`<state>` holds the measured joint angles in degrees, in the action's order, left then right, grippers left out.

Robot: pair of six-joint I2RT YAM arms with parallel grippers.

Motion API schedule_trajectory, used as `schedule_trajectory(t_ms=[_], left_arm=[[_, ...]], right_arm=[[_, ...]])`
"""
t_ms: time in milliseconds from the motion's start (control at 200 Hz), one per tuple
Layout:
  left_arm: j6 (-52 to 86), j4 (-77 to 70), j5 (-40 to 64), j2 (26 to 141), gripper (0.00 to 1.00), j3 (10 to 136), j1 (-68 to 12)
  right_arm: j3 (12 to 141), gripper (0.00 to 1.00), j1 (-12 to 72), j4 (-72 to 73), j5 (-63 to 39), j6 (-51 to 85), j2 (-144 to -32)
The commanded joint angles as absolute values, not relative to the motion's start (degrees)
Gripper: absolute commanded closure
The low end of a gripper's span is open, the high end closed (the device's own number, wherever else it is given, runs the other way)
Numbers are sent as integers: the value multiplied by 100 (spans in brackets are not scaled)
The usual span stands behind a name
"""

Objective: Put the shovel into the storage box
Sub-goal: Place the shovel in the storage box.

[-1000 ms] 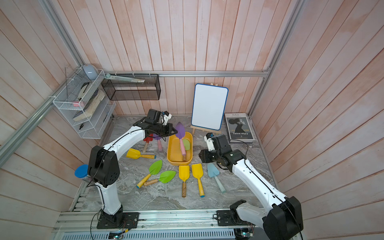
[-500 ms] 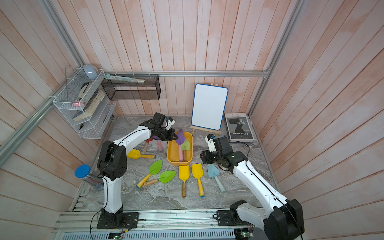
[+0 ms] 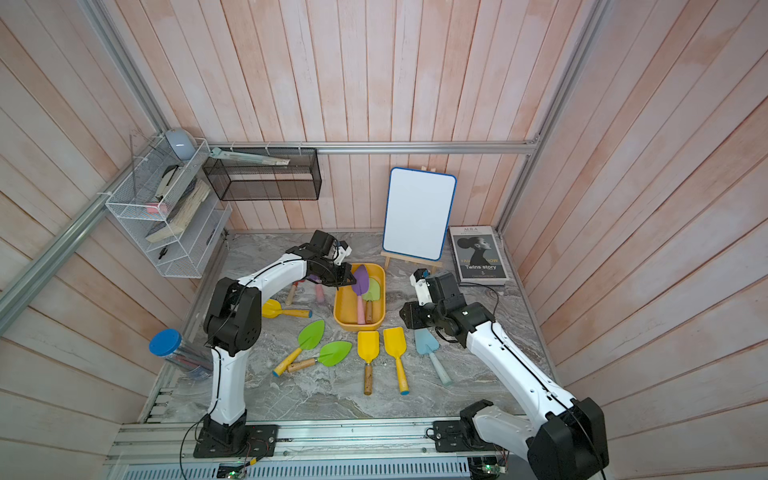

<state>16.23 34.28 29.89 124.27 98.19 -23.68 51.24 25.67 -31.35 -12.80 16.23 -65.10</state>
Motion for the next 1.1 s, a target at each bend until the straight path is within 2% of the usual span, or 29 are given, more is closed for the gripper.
schedule_trajectory(t_ms=[0,585,780,1095], left_arm=[[1522,3470,3175,12590,100,10017,-2366],[1675,3472,3322,13031,100,10145,-2372],[1740,3504,3289,13111,75,10220,-2391],[1778,3839,3011,13149,59,10490,-2445]], right_arm=[[5045,49,2532,-3157,-1345,1545,-6563],[5001,49,2487,-3107,-1387,1485,-6590],[5000,50,2452,-3118,-1389,1459,-6590],[5010,50,2438,-3082,-1431,1450,-6600]])
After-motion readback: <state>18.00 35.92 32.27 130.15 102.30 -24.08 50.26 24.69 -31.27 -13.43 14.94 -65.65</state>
